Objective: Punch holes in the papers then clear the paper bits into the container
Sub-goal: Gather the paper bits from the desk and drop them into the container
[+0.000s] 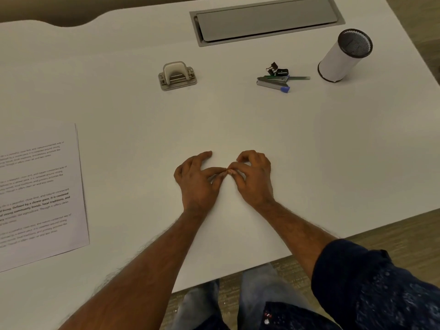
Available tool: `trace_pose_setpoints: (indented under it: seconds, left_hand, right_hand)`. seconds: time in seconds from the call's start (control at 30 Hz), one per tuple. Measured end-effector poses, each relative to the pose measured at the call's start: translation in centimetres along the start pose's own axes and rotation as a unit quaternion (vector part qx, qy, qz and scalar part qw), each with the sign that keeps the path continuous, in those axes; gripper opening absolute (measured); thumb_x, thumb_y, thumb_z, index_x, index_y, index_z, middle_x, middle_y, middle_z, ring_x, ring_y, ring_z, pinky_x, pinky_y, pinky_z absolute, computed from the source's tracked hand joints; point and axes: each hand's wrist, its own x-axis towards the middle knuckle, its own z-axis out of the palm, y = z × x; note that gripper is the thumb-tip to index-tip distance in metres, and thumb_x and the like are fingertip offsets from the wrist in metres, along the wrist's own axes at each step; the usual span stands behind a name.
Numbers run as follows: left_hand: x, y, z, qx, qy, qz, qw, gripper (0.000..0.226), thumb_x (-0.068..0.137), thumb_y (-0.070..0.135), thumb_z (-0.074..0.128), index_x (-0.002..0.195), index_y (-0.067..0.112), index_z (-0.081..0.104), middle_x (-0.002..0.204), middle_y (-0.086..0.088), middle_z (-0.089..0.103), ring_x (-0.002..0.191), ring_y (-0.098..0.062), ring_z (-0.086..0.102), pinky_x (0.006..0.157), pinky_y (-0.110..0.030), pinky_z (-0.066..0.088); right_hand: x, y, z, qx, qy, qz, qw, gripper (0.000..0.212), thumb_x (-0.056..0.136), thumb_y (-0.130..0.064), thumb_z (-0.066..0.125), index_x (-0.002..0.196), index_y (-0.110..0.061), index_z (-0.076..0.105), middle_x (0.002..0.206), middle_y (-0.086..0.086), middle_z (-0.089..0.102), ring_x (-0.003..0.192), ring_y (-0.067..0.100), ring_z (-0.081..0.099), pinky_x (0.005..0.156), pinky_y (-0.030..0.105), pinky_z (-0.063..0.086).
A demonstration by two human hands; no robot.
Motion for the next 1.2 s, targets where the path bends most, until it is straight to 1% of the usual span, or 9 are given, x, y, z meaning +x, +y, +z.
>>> trace_pose_setpoints:
  seconds: [0.1,0.2,0.27,0.37,0.47,0.57,0.77,1.03,1.2]
  left_hand:
    - [0.0,0.0,0.0,-0.001,0.002,0.000,1.000,0.013,0.088,0.043,0.067,0.093,0.038,0.077,0.135,0.012,0.055,0.127,-0.017,0.043,0.105,-0.033,0.016]
    - [0.0,0.0,0.1,0.001,0.000,-0.001,1.000,0.015,0.088,0.045,0.065,0.094,0.037,0.077,0.136,0.012,0.055,0.128,-0.016,0.042,0.106,-0.033,0.016]
    - [0.0,-0.1,0.1,-0.002,0.001,-0.003,1.000,0.016,0.088,0.045,0.065,0.095,0.037,0.077,0.136,0.013,0.055,0.129,-0.015,0.042,0.106,-0.034,0.017]
    - [0.2,-0.5,0.1,-0.008,0.002,-0.002,1.000,0.013,0.090,0.038,0.065,0.097,0.036,0.075,0.135,0.013,0.057,0.129,-0.016,0.044,0.106,-0.038,0.022]
    - [0.2,-0.7,0.0,-0.006,0.001,0.001,1.000,0.012,0.090,0.035,0.065,0.096,0.036,0.074,0.134,0.013,0.057,0.128,-0.015,0.045,0.105,-0.037,0.023]
    - [0.3,-0.5,0.1,-0.001,-0.004,0.002,1.000,0.011,0.089,0.039,0.064,0.095,0.036,0.074,0.134,0.013,0.057,0.128,-0.015,0.044,0.104,-0.037,0.022]
    - [0.7,0.5,0.7,0.009,-0.025,0.015,1.000,0.021,0.085,0.052,0.065,0.095,0.036,0.074,0.137,0.013,0.055,0.130,-0.014,0.041,0.103,-0.036,0.022]
    - [0.7,0.9,1.1,-0.023,0.002,-0.017,1.000,0.017,0.085,0.050,0.067,0.085,0.034,0.075,0.138,0.013,0.054,0.131,-0.011,0.041,0.103,-0.031,0.020]
    - [1.0,1.2,1.1,0.010,-0.001,0.009,1.000,0.017,0.088,0.043,0.066,0.081,0.030,0.074,0.136,0.010,0.053,0.129,-0.017,0.040,0.101,-0.038,0.024]
  right_hand:
    - [0.3,-0.4,0.1,-0.051,-0.032,-0.008,0.998,0.010,0.086,-0.020,0.060,0.086,-0.018,0.069,0.099,0.001,0.056,0.095,0.021,0.052,0.095,0.037,0.032]
    - [0.4,-0.5,0.1,-0.074,-0.054,-0.004,0.996,0.008,0.088,-0.017,0.059,0.087,-0.016,0.067,0.101,0.004,0.055,0.096,0.024,0.051,0.094,0.039,0.032]
    - [0.4,-0.4,-0.1,-0.052,-0.057,0.012,0.997,0.008,0.089,-0.015,0.058,0.087,-0.014,0.067,0.102,0.005,0.054,0.097,0.024,0.051,0.094,0.038,0.032]
    - [0.6,0.1,-0.8,0.029,-0.038,0.060,0.997,0.008,0.088,-0.011,0.058,0.088,-0.011,0.066,0.102,0.005,0.053,0.096,0.022,0.049,0.091,0.032,0.031]
    - [0.5,0.8,-1.7,0.058,-0.013,0.089,0.994,0.007,0.089,-0.011,0.059,0.090,-0.010,0.066,0.102,0.005,0.052,0.095,0.020,0.049,0.088,0.030,0.032]
    - [0.1,1.3,-2.2,0.071,-0.018,0.091,0.993,0.007,0.090,-0.011,0.059,0.090,-0.009,0.066,0.101,0.007,0.053,0.096,0.021,0.049,0.089,0.033,0.035]
    - [0.2,1.8,-2.7,0.091,-0.020,0.104,0.990,0.008,0.091,-0.012,0.059,0.092,-0.009,0.065,0.102,0.006,0.053,0.096,0.016,0.046,0.090,0.034,0.037]
    - [0.1,2.4,-2.9,0.090,-0.029,0.094,0.991,0.006,0.090,-0.013,0.059,0.090,-0.011,0.065,0.100,0.002,0.051,0.095,0.014,0.044,0.090,0.034,0.038]
    - [0.3,2.5,-3.0,0.083,-0.034,0.087,0.992,0.005,0.089,-0.013,0.059,0.089,-0.010,0.064,0.099,-0.004,0.047,0.093,0.012,0.043,0.088,0.032,0.038]
